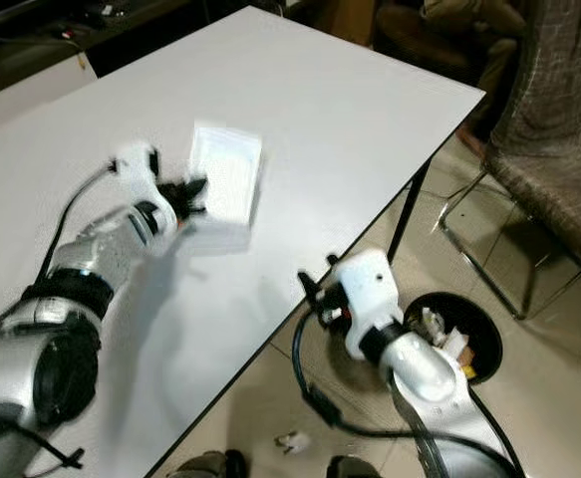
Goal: Picking trash to rubbish bin
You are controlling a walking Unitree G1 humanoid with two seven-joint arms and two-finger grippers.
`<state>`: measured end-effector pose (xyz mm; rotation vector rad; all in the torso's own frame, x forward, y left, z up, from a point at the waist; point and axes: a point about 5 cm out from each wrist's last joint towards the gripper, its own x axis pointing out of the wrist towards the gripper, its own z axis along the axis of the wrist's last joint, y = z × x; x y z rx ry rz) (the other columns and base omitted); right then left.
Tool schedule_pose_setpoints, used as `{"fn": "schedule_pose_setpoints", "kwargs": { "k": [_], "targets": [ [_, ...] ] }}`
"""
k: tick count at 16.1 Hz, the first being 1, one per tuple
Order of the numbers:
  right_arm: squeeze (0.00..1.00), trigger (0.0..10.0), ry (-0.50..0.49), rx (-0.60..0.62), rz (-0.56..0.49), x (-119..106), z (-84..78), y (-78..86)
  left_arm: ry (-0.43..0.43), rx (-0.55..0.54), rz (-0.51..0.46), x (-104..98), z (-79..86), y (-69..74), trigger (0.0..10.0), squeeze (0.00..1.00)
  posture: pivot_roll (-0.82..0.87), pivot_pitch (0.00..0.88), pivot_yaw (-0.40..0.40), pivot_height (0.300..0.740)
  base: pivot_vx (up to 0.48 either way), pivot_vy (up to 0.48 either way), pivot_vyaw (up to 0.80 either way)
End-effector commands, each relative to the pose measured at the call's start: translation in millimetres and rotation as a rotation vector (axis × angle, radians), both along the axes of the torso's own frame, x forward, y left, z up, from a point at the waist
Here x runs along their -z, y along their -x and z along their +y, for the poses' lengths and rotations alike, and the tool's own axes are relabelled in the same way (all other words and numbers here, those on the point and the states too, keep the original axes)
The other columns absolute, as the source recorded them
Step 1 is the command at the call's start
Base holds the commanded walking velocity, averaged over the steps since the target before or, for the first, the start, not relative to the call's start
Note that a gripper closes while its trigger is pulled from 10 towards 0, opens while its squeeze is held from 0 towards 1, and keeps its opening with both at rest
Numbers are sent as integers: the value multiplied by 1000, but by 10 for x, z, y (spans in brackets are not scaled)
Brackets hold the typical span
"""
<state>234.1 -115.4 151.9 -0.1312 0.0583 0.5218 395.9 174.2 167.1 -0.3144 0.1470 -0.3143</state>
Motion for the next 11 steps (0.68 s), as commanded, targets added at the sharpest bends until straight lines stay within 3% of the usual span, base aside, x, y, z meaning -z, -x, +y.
{"fn": "schedule_pose_setpoints", "kwargs": {
  "k": [1,3,4,6,7,9,10,11],
  "targets": [
    [0,10000,-5,76,-5,15,-69,-68,35,-48,-41,-2,64,102,0,0,-80,47,14,740,0,0,0],
    [0,10000,-19,111,-7,27,-78,-126,6,-67,-150,19,25,431,0,0,-75,31,2,740,0,0,0],
    [0,10000,-17,119,-15,30,-85,-135,16,-77,-173,17,-2,507,0,0,-70,27,-4,740,0,0,0],
    [0,10000,-43,159,-7,66,-92,-140,50,-161,-213,-10,-69,823,0,0,-63,19,-25,740,0,0,0],
    [0,10000,-52,165,-13,51,-88,-144,49,-162,-206,-16,-91,889,0,0,-62,19,-33,740,0,0,0],
    [0,10000,-72,183,-22,29,-89,-166,7,-177,-164,30,-104,995,0,0,-66,15,-32,740,0,0,-800],
    [0,10000,-73,191,-30,34,-96,-172,0,-174,-128,76,-125,1054,6078,0,-75,7,-26,740,0,0,-800],
    [0,10000,-60,206,-38,51,-116,-164,-38,-152,-116,90,-182,1110,10000,0,-77,5,-22,740,0,0,-800]
  ]
}}
